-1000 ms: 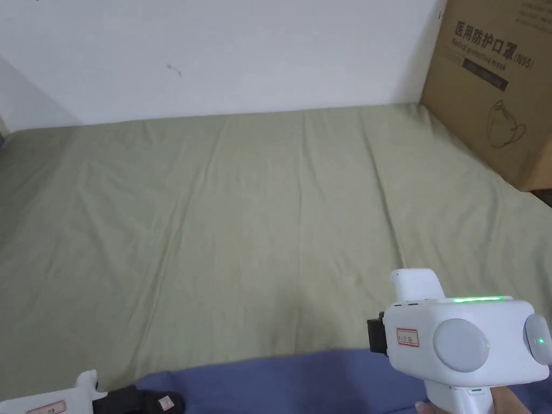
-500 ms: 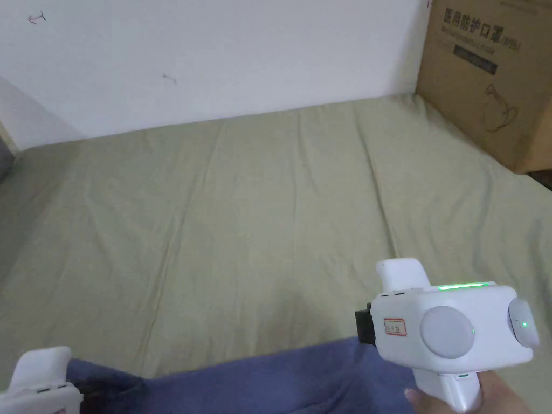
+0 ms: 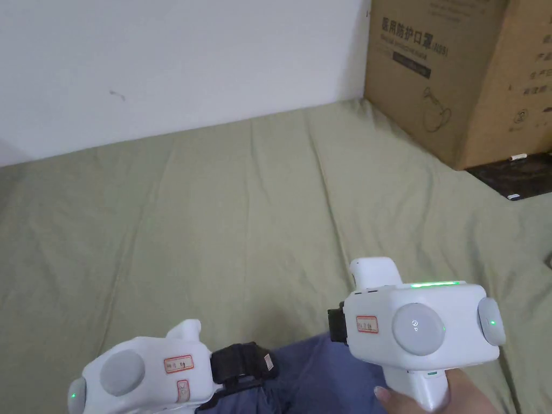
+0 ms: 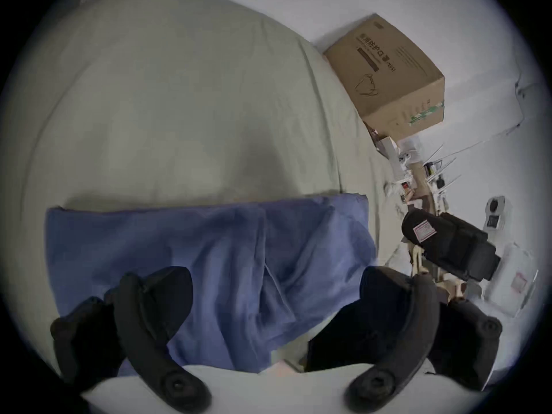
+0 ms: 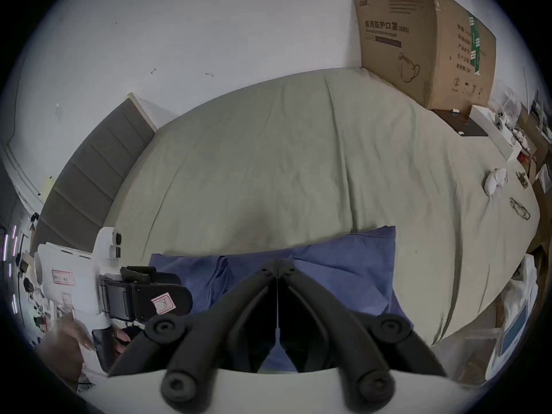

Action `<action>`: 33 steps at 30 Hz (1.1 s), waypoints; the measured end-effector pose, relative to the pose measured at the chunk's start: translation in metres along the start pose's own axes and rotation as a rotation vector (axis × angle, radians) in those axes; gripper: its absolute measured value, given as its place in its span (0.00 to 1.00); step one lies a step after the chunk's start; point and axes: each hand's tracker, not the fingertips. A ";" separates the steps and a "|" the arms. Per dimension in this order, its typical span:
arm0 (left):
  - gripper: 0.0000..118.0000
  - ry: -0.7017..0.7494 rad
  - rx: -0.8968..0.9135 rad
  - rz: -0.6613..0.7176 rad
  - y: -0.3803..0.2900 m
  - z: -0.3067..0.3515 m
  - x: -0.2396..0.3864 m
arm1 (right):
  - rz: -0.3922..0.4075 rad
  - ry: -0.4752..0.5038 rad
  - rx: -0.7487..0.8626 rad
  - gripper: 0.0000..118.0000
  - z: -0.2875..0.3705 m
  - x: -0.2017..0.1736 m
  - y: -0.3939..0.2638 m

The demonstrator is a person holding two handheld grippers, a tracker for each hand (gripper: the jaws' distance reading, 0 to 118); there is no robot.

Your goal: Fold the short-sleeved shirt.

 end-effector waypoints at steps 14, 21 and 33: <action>0.00 0.196 0.017 -0.088 -0.011 0.043 -0.014 | -0.024 0.029 -0.011 0.00 -0.011 0.007 0.003; 0.00 -0.027 -0.147 0.108 -0.028 -0.049 -0.029 | -0.073 0.059 -0.017 0.00 -0.007 0.009 0.003; 0.00 -0.212 0.185 0.235 -0.028 0.080 -0.103 | -0.009 0.029 -0.005 0.00 -0.001 0.001 0.003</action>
